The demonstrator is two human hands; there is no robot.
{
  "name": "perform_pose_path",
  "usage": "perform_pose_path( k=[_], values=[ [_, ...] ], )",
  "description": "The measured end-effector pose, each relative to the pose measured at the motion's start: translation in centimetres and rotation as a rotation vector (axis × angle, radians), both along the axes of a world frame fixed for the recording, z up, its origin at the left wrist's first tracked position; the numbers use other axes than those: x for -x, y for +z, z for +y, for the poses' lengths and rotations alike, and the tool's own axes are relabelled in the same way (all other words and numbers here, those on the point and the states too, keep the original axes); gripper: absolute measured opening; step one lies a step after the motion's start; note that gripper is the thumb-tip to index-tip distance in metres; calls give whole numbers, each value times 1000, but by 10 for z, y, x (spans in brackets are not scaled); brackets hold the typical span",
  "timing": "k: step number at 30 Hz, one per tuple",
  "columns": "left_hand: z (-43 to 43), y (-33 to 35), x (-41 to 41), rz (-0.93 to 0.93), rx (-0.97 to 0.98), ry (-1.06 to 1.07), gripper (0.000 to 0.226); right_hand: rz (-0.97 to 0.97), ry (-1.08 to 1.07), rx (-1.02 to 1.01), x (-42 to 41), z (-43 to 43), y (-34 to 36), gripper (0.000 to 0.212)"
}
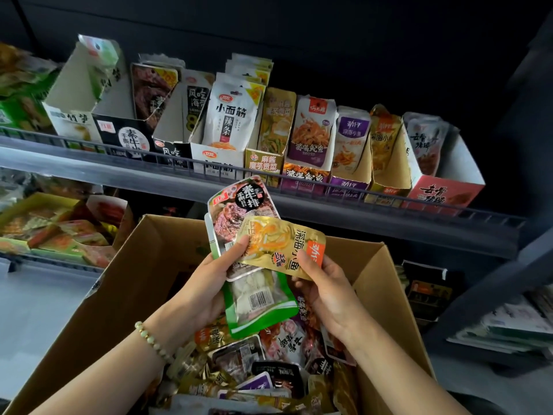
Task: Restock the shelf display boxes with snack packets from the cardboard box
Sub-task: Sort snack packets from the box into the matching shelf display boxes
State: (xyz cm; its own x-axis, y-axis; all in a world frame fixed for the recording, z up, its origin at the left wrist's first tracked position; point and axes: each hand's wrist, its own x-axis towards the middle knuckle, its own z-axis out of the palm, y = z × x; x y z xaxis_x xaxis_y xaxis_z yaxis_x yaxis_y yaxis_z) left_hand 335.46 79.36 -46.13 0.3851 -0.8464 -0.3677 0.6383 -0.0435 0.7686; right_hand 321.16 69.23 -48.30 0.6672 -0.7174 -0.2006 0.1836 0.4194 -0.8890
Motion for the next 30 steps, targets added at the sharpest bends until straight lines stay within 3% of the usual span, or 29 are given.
perform_pose_path(
  k=[4,9,13,16,22,27,30],
  values=[
    [-3,4,5,31,-14,-18,32,-37,-9,-56,3,-5,-1,69],
    [-14,17,5,-143,-45,-9,29,23,-115,33,11,-12,16,33],
    [-32,39,7,-226,-26,-54,19,-25,-183,82,28,-41,48,27],
    [-52,57,10,-307,-31,-75,17,6,-266,231,50,-78,76,19],
    [-100,90,19,-423,-48,-122,21,317,-396,616,99,-163,136,20],
    [-136,111,23,-416,12,-132,18,641,-311,939,104,-228,171,19],
    [-150,117,23,-442,29,-122,17,711,-265,1041,84,-256,177,20]
  ],
)
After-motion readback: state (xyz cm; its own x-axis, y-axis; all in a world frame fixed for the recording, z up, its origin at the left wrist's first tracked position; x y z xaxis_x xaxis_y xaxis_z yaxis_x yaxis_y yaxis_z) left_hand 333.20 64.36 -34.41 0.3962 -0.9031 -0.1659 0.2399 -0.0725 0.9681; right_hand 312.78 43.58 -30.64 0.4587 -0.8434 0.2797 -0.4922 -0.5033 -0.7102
